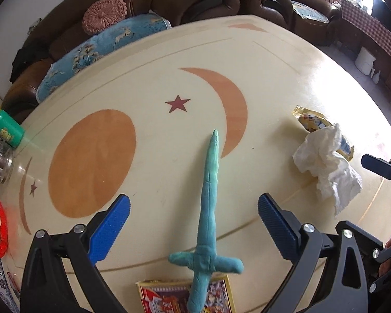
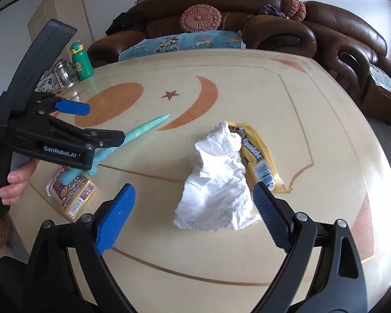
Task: Collect trash
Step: 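Grasp the white tissue with the right gripper while the left grasps the teal toy sword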
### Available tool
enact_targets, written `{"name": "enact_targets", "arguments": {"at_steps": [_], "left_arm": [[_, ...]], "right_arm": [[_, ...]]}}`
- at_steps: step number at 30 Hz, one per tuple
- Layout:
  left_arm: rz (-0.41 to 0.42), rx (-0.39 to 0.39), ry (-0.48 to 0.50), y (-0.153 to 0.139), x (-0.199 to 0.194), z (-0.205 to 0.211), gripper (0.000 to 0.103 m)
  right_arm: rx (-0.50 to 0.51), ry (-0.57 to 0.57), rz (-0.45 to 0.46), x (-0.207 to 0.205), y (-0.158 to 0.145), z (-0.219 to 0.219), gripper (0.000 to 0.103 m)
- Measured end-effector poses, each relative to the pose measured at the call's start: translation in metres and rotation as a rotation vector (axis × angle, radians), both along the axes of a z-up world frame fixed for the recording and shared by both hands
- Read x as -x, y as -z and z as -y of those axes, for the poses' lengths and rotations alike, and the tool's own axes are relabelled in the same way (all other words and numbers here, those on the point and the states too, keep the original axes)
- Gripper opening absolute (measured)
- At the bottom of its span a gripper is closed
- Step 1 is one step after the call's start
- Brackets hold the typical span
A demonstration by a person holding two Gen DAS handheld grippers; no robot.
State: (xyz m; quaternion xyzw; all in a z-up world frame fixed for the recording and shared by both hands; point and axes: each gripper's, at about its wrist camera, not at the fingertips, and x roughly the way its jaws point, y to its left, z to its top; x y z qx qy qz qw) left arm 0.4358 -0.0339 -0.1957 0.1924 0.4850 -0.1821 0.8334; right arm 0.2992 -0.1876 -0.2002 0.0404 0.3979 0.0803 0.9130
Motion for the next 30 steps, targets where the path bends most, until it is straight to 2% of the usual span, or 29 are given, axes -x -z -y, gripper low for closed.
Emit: {"name": "enact_targets", "arguments": {"at_steps": [8,9,11,12,19,21,25,28,30], "left_arm": [[-0.039,0.015,0.016,0.01,-0.01,0.002,0.095],[-0.041,0.011,0.018,0.012,-0.011,0.004,0.091],[-0.055,0.006,0.027,0.017,-0.014,0.006,0.086],[-0.061,-0.003,0.026,0.019,-0.015,0.008,0.082],[-0.11,0.003,0.036,0.031,-0.024,0.015,0.074],[-0.121,-0.009,0.041,0.034,-0.027,0.018,0.067],[-0.147,-0.002,0.062,0.037,-0.026,0.02,0.056],[-0.158,0.01,0.068,0.036,-0.026,0.02,0.045],[-0.176,0.032,0.072,0.035,-0.027,0.02,0.031]], "right_arm": [[-0.04,0.018,-0.041,-0.013,0.013,0.006,0.089],[-0.034,0.019,-0.042,-0.013,0.013,0.006,0.088],[-0.026,0.015,-0.045,-0.014,0.015,0.005,0.078],[-0.024,0.011,-0.053,-0.015,0.017,0.004,0.07],[-0.028,0.025,-0.062,-0.018,0.021,0.01,0.068],[-0.013,0.021,-0.064,-0.019,0.022,0.008,0.068],[0.04,0.033,-0.051,-0.018,0.022,0.006,0.042],[0.05,0.042,-0.047,-0.019,0.023,0.009,0.032],[0.045,0.055,-0.045,-0.019,0.024,0.014,0.023]]}}
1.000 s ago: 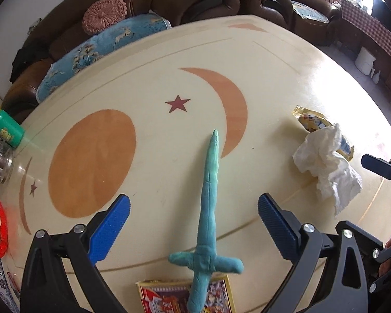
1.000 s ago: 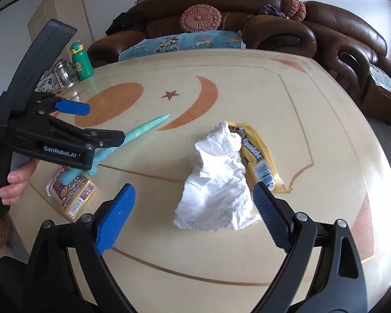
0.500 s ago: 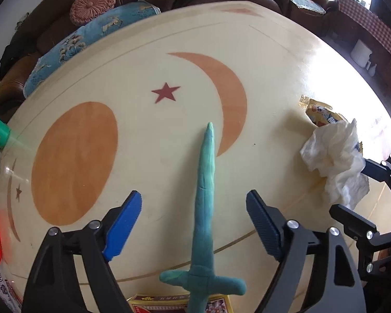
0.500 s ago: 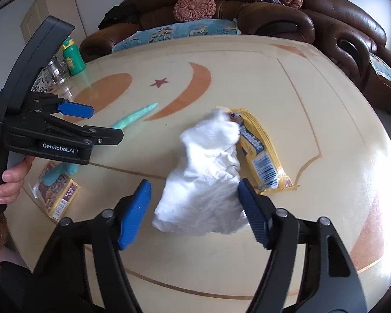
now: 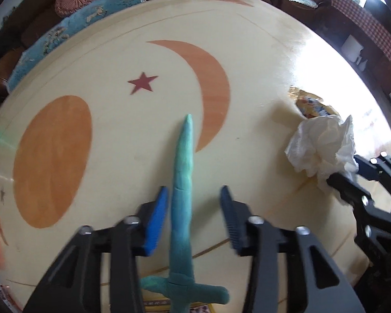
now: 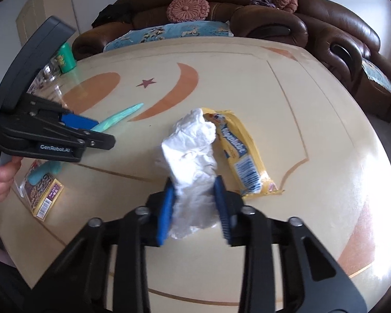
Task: Collect trash
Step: 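Grasp the white tissue with the right gripper while the left grasps the teal toy sword, then lift the tissue and teal sword and carry both down over the pink bin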
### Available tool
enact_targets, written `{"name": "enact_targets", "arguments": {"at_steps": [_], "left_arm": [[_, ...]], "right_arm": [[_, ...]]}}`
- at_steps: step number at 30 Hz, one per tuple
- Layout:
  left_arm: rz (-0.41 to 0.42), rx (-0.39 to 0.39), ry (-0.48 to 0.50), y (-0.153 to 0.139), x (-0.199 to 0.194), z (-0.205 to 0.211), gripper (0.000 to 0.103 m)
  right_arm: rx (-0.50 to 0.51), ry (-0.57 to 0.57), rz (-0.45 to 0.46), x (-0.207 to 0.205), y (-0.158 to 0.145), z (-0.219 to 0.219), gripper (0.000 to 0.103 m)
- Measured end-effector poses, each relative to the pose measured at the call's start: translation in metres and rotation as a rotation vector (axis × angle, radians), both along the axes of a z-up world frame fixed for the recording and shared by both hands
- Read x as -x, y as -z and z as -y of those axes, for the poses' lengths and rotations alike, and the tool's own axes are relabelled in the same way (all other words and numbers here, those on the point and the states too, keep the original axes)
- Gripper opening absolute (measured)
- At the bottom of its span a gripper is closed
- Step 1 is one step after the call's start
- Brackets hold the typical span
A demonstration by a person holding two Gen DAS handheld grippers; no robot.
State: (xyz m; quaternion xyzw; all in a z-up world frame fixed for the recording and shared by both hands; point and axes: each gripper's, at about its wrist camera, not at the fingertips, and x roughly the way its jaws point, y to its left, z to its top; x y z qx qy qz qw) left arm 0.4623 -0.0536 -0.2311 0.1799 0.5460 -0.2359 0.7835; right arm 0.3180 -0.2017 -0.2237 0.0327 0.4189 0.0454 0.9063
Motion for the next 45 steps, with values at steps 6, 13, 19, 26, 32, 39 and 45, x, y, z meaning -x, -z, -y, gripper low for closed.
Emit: {"name": "enact_targets", "arguments": {"at_steps": [6,13,19,26,32,39,45], "left_arm": [[0.018,-0.004,0.006,-0.002,0.005,0.003,0.018],[0.02,0.0,0.0,-0.004,0.009,0.002,0.016],[0.04,0.03,-0.003,-0.013,0.009,-0.004,0.015],[0.067,0.065,-0.024,-0.03,0.015,-0.009,0.015],[0.127,0.085,-0.019,-0.053,0.029,-0.008,0.015],[0.202,0.104,-0.023,-0.083,0.067,-0.008,0.015],[0.242,0.149,-0.061,-0.111,0.109,-0.019,0.015]], "right_arm": [[0.009,0.003,0.012,0.002,-0.001,0.002,0.015],[-0.038,-0.002,0.043,0.008,-0.005,0.007,0.012],[-0.024,-0.011,0.061,0.011,-0.008,0.003,0.012],[-0.041,-0.02,0.099,0.018,-0.02,0.001,0.012],[-0.046,-0.015,0.145,0.026,-0.037,0.003,0.012],[-0.01,-0.015,0.192,0.036,-0.055,0.004,0.012],[0.018,-0.011,0.212,0.052,-0.074,0.0,0.012]]}}
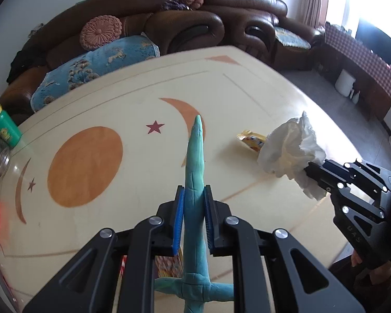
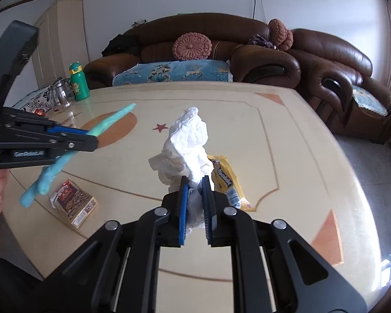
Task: Collect trash
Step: 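Lift the tissue and teal sword and carry both down over the pink bin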
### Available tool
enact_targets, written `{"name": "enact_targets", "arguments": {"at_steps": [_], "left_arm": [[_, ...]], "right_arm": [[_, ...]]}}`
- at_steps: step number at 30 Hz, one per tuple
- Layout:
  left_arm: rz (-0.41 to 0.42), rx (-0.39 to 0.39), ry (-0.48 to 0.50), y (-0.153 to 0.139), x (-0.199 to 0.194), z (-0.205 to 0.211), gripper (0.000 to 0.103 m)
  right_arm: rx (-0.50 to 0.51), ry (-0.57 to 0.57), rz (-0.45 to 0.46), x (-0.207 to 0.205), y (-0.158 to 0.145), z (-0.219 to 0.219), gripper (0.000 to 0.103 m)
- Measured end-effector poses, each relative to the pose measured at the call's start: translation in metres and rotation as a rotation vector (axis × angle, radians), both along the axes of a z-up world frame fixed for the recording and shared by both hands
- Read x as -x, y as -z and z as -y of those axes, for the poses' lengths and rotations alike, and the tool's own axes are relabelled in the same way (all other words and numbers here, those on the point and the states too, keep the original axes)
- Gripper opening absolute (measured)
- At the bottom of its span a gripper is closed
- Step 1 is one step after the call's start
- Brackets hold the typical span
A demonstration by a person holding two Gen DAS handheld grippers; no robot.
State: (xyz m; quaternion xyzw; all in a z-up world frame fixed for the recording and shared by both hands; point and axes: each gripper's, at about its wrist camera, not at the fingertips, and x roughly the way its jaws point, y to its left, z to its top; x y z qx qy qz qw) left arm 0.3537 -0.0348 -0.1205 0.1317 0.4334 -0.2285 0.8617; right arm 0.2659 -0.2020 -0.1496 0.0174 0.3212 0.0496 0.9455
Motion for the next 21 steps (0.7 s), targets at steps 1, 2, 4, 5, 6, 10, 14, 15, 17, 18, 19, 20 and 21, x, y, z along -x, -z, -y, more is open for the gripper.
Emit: {"name": "enact_targets", "arguments": {"at_steps": [1,2,4,5,6,10,14,15,17,18,19,20,21], "left_arm": [[0.002,0.007,0.002,-0.003,0.004,-0.001,0.015],[0.01,0.012,0.0,-0.008,0.013,-0.002,0.015],[0.022,0.014,-0.007,-0.015,0.029,-0.004,0.015],[0.022,0.021,-0.006,-0.018,0.038,-0.005,0.015],[0.025,0.029,-0.002,-0.022,0.049,-0.006,0.015],[0.037,0.051,0.001,-0.034,0.085,-0.009,0.015],[0.047,0.078,-0.006,-0.043,0.121,-0.013,0.015],[0.054,0.086,-0.016,-0.045,0.131,-0.015,0.015],[0.055,0.093,-0.027,-0.047,0.144,-0.018,0.015],[0.059,0.1,-0.04,-0.049,0.154,-0.019,0.015],[0.064,0.102,-0.043,-0.049,0.161,-0.02,0.015],[0.072,0.105,-0.043,-0.051,0.171,-0.021,0.015],[0.075,0.109,-0.047,-0.052,0.177,-0.022,0.015]], "right_arm": [[0.003,0.003,0.006,0.005,-0.005,-0.001,0.012],[0.006,0.004,0.013,0.01,-0.01,-0.002,0.012],[0.01,0.002,0.029,0.021,-0.02,-0.005,0.012],[0.017,0.001,0.041,0.028,-0.027,-0.007,0.012],[0.02,-0.001,0.049,0.035,-0.033,-0.008,0.012],[0.025,-0.003,0.074,0.062,-0.053,-0.013,0.012],[0.048,0.001,0.087,0.096,-0.067,-0.017,0.012],[0.052,0.005,0.087,0.102,-0.069,-0.016,0.012],[0.062,0.013,0.082,0.116,-0.074,-0.015,0.012],[0.067,0.022,0.079,0.125,-0.076,-0.015,0.012],[0.069,0.026,0.075,0.131,-0.078,-0.014,0.012],[0.072,0.029,0.072,0.138,-0.079,-0.014,0.012],[0.079,0.038,0.067,0.145,-0.081,-0.013,0.012]]}}
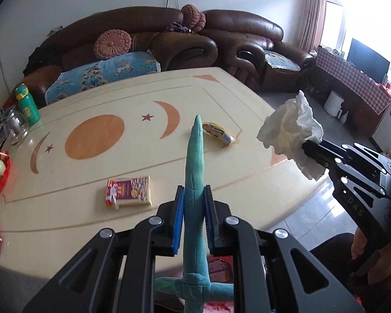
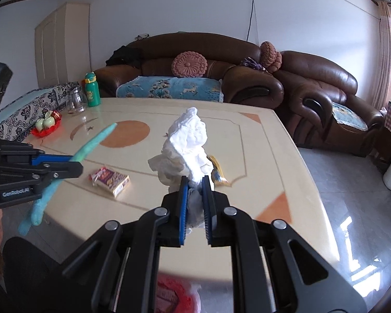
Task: Collect trash
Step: 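Lift the tissue and teal sword and carry both down over the pink bin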
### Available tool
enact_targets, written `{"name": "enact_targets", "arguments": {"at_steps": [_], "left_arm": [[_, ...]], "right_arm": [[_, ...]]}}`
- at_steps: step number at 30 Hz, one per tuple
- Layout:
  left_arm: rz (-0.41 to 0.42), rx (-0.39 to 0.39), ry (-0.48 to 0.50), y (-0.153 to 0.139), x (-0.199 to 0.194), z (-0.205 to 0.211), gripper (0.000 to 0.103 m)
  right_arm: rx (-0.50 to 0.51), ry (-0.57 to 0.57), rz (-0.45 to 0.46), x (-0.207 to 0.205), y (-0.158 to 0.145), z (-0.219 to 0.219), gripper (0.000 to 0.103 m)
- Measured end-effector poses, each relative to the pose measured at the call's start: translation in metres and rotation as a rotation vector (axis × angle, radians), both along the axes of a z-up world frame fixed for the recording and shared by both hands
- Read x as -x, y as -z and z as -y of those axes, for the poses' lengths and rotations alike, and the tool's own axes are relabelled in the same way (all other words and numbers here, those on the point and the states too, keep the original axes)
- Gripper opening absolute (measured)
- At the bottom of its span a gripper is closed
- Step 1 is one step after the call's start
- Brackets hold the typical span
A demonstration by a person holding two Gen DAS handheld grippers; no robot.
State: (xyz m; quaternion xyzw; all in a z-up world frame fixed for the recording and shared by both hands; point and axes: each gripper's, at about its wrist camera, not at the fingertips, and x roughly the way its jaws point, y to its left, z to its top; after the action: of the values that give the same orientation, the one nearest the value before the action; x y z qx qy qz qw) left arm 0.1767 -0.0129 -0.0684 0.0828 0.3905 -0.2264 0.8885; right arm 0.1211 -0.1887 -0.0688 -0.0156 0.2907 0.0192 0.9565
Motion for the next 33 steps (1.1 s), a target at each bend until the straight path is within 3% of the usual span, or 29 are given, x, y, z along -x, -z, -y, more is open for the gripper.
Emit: {"name": "enact_targets", "arguments": {"at_steps": [9,25,33], "left_arm": [[-0.067,0.034,-0.027,0.018,0.057,-0.003,0.015],[-0.147,-0.016,-0.076,0.079,0.107,0.003,0.015],[-0.24,-0.025,-0.087,0.121,0.118,-0.008,0.015]], "right_arm": [[-0.008,0.023,-0.058,0.055,0.006,-0.004,0.012],[-0.002,0.001,-0.215,0.103,0.061,-0.033,0.012],[-0.01,-0.011,-0.316,0.119,0.102,-0.041,0.012]]}}
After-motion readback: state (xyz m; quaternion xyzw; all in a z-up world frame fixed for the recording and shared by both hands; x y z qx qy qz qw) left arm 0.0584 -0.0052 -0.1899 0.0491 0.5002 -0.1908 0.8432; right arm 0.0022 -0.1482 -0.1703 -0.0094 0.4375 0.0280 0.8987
